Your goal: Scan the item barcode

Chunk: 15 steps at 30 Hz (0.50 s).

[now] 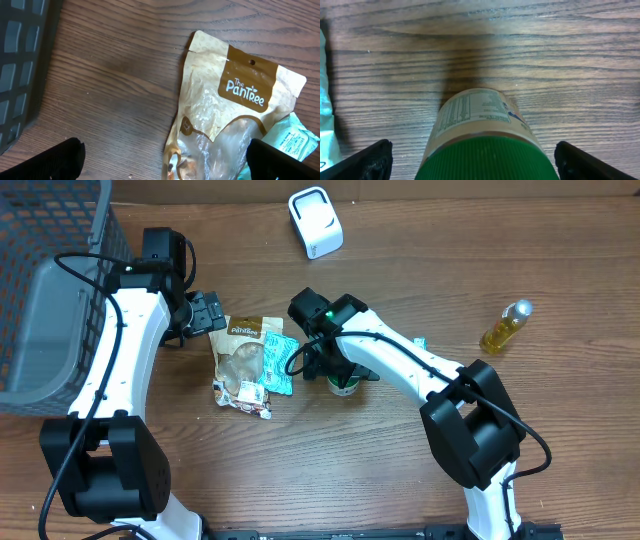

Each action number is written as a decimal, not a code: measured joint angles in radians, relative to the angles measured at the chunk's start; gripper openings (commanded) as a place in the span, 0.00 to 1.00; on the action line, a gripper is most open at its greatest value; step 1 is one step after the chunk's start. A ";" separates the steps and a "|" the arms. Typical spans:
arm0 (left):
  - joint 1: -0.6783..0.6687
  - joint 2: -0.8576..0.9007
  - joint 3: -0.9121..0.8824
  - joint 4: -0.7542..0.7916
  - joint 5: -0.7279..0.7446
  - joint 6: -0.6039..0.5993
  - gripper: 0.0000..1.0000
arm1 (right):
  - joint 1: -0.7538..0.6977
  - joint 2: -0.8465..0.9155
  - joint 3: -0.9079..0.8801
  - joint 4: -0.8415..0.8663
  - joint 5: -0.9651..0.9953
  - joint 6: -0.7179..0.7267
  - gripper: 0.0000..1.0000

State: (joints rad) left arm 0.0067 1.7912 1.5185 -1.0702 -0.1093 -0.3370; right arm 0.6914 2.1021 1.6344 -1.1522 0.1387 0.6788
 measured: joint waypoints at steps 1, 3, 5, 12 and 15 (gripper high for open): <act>0.000 0.000 0.000 0.000 0.000 0.000 1.00 | -0.002 0.000 -0.003 0.000 0.000 0.001 0.92; 0.000 0.000 0.000 0.000 0.000 0.000 1.00 | -0.009 0.000 -0.010 0.001 0.000 0.002 0.89; 0.000 0.000 0.000 0.000 0.000 0.000 1.00 | -0.017 0.001 -0.019 0.013 0.000 0.000 0.88; 0.000 0.000 0.000 0.000 0.000 0.000 1.00 | -0.034 0.001 -0.059 0.060 -0.010 -0.003 0.89; 0.000 0.000 0.000 0.000 0.000 0.000 1.00 | -0.036 0.001 -0.060 0.080 -0.036 -0.014 0.89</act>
State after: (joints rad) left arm 0.0067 1.7912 1.5185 -1.0702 -0.1097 -0.3370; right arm 0.6552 2.1033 1.5749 -1.0718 0.1024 0.6643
